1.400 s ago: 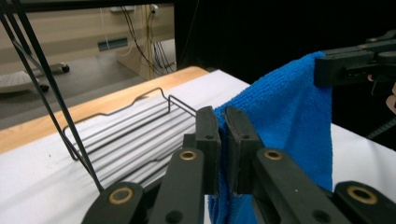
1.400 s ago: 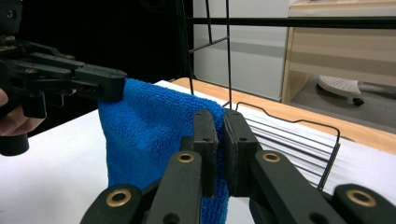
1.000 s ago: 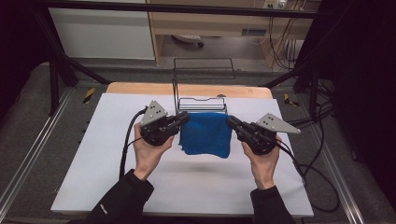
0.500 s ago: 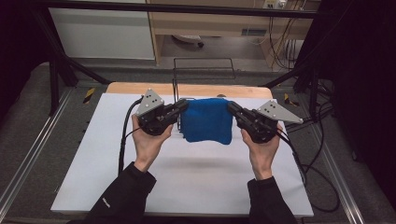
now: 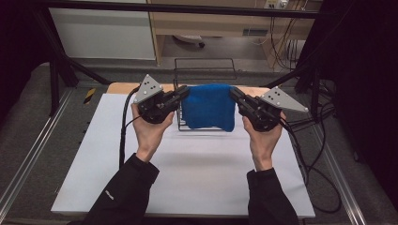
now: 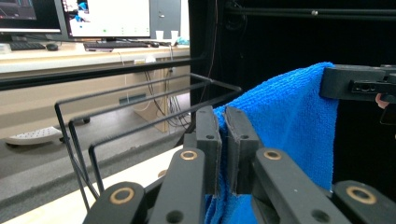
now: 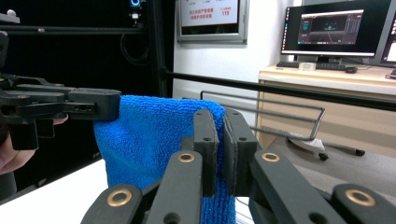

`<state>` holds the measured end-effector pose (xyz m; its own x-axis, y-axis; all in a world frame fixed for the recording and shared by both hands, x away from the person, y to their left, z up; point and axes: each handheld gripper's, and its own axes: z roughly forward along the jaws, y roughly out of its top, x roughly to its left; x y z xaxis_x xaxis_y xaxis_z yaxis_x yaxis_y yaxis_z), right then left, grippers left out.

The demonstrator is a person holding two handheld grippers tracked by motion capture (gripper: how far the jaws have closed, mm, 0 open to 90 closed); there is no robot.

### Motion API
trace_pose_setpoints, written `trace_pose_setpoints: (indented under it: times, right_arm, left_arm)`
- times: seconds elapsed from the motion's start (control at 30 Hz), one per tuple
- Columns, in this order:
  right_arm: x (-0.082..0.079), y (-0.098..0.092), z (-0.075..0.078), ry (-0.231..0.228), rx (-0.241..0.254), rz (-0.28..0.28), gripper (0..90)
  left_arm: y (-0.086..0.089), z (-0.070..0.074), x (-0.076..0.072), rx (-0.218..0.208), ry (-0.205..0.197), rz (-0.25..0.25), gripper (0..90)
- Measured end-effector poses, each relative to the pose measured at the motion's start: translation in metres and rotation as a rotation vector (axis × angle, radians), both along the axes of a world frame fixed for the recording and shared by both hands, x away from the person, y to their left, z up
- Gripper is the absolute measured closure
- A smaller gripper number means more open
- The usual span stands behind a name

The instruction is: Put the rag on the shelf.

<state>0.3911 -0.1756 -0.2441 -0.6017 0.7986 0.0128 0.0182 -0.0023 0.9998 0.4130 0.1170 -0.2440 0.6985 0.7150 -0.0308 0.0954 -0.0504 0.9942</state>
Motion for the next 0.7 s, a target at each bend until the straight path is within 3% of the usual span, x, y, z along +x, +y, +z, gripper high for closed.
trace_pose_setpoints:
  times: [0.7]
  right_arm:
    - [0.014, 0.001, 0.036, -0.058, -0.007, -0.025, 85.5]
  left_arm:
    - [-0.002, 0.040, 0.016, -0.034, -0.079, 0.021, 85.1]
